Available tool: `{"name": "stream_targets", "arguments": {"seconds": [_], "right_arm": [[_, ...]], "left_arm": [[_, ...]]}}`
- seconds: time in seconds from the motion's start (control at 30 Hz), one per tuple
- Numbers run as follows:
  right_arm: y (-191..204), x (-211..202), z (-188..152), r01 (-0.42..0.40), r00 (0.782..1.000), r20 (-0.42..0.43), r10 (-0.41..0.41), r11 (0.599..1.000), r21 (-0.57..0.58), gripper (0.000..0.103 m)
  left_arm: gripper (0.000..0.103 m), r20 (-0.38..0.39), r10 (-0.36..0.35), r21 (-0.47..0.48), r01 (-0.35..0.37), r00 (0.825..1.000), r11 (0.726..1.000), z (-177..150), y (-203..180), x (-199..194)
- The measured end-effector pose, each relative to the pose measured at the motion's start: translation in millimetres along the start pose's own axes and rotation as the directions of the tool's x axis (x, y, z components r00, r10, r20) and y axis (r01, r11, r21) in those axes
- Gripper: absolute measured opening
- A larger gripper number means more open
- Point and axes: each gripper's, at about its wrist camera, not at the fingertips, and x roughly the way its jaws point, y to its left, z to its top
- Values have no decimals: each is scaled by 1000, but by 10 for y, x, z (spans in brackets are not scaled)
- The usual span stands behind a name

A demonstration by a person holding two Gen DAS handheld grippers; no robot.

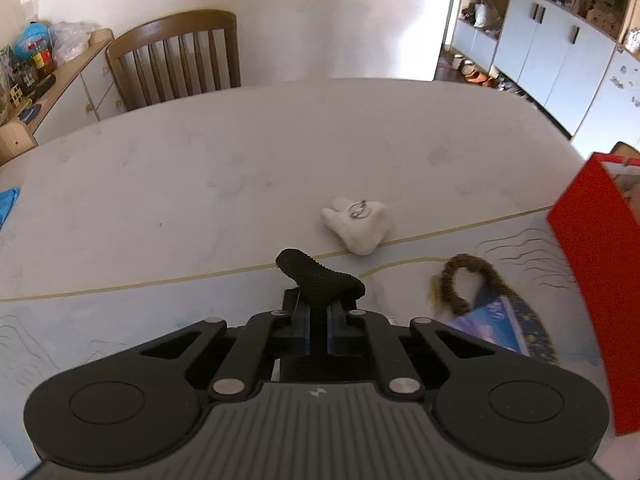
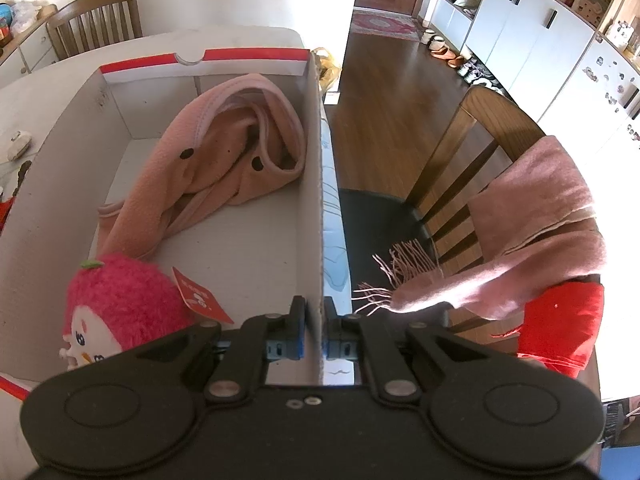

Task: Organize objects

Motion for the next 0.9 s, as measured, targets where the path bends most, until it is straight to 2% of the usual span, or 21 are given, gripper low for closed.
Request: {"name": "stream_targets", "arguments": {"seconds": [0.27,0.4,0.47,0.63,0.9], "right_arm": [[-15,2,-15,-13,1000,10,14,1000,-13,6],[-27,2,-24,-23,1000,16,23,1000,-15,5],[-30,0,-26,-26,999,18,26,999,-21,5],[-38,2,-30,-35,999,20,36,999,-32,5],[-65,-7,-32,-57,998,23,58,998,-35,4]], "left_arm": [[6,65,-63,70,58,996,996,37,-244,-587],[6,96,-109,109,99,989,989,82,-437,-864],[6,136,-119,152,98,984,984,101,-602,-1029],[6,180,-209,241,163,961,957,178,-1061,-1331],[6,152,-357,367,283,921,886,251,-1887,-1431]]}}
